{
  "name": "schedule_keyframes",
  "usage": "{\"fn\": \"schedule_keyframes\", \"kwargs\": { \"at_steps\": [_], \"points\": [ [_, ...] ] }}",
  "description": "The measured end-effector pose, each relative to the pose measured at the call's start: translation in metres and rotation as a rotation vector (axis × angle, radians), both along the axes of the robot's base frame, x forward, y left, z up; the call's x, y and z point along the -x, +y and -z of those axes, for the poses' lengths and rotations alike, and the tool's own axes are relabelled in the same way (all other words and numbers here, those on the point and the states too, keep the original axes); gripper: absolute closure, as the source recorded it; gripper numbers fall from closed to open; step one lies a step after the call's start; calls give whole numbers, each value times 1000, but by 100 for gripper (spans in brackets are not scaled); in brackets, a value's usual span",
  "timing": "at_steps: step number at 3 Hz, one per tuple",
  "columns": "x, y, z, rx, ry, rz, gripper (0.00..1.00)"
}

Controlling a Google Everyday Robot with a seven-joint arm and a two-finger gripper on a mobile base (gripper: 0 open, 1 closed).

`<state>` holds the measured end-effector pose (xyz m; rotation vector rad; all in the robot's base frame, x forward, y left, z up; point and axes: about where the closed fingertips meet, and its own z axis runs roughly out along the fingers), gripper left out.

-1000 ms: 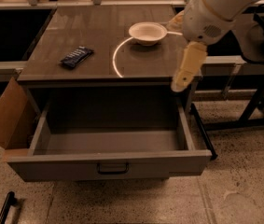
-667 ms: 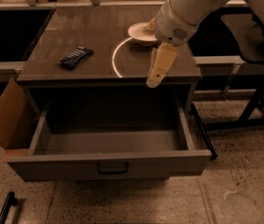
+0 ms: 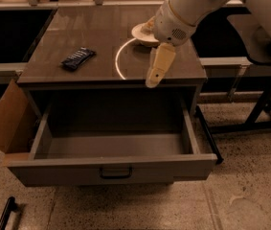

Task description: Place rxbar blueberry into top drawer

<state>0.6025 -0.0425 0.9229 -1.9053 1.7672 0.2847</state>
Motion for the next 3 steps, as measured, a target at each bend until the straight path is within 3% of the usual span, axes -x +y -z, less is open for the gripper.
{"fn": "schedule_keyframes", "kwargs": {
  "at_steps": [1, 3],
  "points": [
    [-26, 31, 4, -63, -12, -78, 0],
    [-70, 101, 12, -214, 8, -130, 0]
  ]
}}
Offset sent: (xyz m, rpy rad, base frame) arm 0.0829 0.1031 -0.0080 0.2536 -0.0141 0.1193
